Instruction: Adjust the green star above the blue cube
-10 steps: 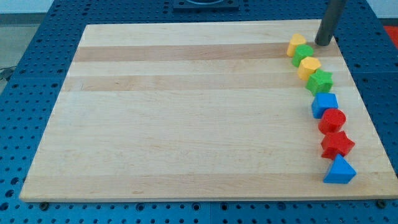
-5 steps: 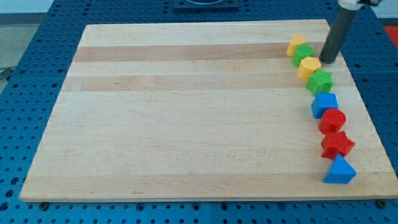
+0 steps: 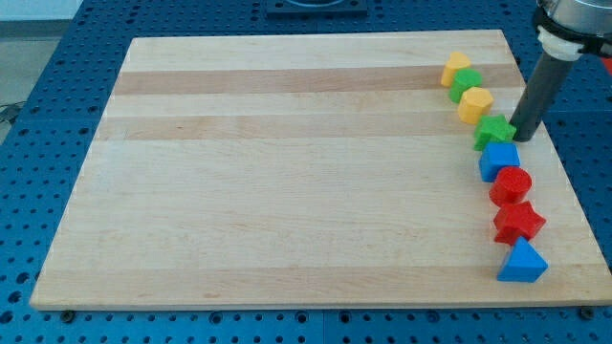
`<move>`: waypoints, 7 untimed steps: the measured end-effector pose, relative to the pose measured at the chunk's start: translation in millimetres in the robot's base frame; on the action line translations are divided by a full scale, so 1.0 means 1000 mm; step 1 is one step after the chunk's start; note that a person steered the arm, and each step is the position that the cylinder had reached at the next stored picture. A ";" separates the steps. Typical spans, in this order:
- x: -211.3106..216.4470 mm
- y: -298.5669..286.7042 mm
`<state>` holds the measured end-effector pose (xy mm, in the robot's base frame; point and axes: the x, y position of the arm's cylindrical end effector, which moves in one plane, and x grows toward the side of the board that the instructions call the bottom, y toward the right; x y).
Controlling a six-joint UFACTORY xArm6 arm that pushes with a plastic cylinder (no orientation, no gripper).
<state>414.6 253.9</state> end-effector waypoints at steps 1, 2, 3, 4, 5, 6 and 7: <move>0.001 0.000; -0.001 0.000; -0.004 0.007; -0.002 0.016; -0.002 0.016; 0.004 0.015; -0.043 0.015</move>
